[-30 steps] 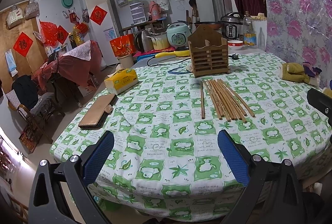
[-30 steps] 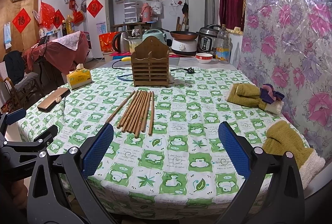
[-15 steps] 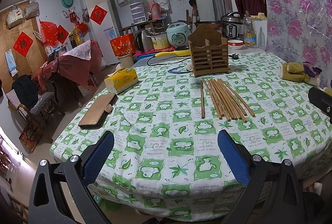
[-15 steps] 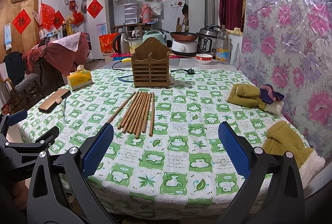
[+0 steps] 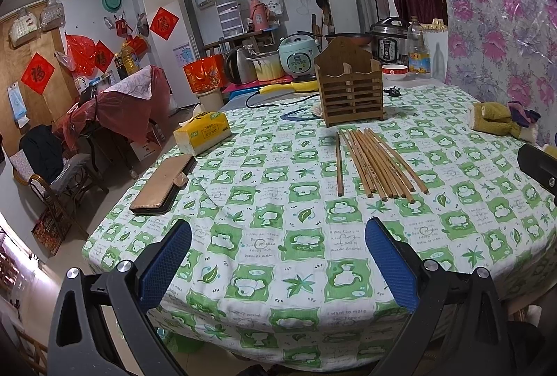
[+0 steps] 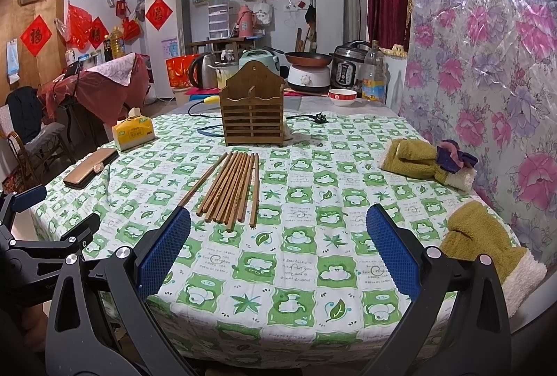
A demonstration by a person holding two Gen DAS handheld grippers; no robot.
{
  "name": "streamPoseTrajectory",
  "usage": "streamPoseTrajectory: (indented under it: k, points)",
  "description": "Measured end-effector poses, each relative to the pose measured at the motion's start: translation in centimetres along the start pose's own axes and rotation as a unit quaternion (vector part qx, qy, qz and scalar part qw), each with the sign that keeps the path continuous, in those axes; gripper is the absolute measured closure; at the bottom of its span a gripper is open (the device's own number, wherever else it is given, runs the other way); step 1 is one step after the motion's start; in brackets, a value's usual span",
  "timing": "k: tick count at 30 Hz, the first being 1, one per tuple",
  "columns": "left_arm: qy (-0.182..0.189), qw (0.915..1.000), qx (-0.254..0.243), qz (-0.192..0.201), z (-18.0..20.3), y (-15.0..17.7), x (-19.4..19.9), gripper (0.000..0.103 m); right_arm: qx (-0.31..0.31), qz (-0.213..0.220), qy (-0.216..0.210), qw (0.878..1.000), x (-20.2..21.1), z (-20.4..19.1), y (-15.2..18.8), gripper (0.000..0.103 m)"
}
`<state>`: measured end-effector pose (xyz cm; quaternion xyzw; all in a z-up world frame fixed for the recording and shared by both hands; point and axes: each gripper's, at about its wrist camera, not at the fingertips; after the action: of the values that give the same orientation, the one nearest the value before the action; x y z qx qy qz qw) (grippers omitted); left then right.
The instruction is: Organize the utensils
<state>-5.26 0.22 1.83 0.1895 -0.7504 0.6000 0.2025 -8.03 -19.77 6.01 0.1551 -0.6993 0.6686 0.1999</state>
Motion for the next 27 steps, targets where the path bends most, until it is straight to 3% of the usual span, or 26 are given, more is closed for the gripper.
streamPoseTrajectory:
  k: [8, 15, 19, 27]
  points:
    - [0.005, 0.9995, -0.001, -0.030, -0.4, 1.0, -2.1, 0.005, -0.004, -0.012, 0.007, 1.000, -1.3, 0.5, 0.5, 0.006]
    - [0.018, 0.9947, -0.003, -0.101, -0.8, 1.6, -8.6, 0.005, -0.005, -0.051, 0.017, 0.999, -5.6, 2.5, 1.9, 0.006]
    - [0.047, 0.9894, 0.009, -0.137, -1.0, 1.1, -12.2, 0.005, -0.013, -0.070, 0.004, 0.997, -7.9, 3.3, 2.5, 0.006]
    - [0.088, 0.9817, -0.013, -0.168, 1.3, -0.7, -16.9, 0.005, -0.014, -0.078, -0.009, 0.997, -10.7, 3.4, 2.5, 0.006]
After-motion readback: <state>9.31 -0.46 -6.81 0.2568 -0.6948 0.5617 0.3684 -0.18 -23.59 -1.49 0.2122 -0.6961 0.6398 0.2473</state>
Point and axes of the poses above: each gripper's, at about its wrist camera, not at the fingertips, and x roughly against the way its jaws point, z to its right, y to its underside, and after that the axes turned 4 degrees about z, right-handed
